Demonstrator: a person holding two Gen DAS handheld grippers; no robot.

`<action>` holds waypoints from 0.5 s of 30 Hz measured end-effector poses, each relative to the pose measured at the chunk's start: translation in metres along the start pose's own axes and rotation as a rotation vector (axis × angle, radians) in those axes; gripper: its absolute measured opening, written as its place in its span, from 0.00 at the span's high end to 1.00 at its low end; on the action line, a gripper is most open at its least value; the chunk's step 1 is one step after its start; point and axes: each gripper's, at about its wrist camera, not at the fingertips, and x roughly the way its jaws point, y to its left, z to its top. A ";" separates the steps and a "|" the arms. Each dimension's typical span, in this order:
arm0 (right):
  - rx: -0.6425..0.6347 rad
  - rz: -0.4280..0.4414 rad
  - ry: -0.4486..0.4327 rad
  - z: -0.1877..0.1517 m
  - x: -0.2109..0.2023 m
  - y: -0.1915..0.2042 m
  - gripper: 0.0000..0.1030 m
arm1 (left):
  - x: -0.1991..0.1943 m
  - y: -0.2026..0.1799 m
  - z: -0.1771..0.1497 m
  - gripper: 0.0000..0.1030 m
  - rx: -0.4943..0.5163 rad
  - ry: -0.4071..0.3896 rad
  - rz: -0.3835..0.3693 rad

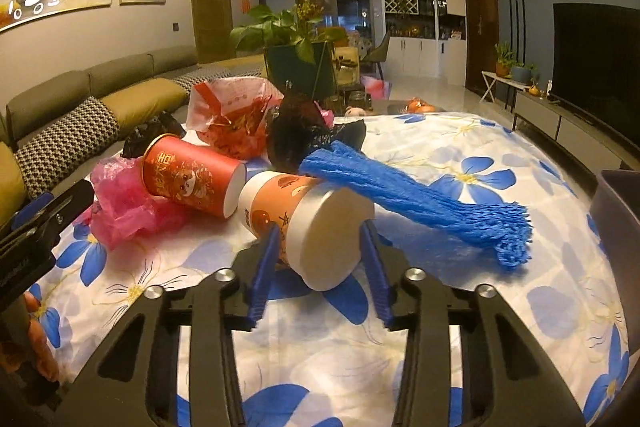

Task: Collect trash
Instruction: 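Close the left tool on the pink bag while the right tool grips the paper cup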

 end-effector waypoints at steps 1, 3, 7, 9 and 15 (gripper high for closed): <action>-0.001 0.006 0.004 0.000 0.001 0.000 0.67 | 0.002 0.001 0.000 0.10 -0.003 0.004 -0.003; -0.006 0.013 0.011 0.000 0.003 0.001 0.74 | 0.003 0.001 0.002 0.10 -0.007 0.009 -0.005; -0.024 0.032 0.019 -0.001 0.005 0.005 0.85 | 0.009 0.001 0.003 0.13 -0.004 0.026 -0.010; -0.035 0.041 0.014 0.000 0.003 0.007 0.87 | 0.011 0.000 0.002 0.18 -0.002 0.038 -0.019; -0.064 0.077 -0.030 0.001 -0.012 0.014 0.96 | 0.024 -0.003 -0.001 0.43 0.010 0.101 -0.060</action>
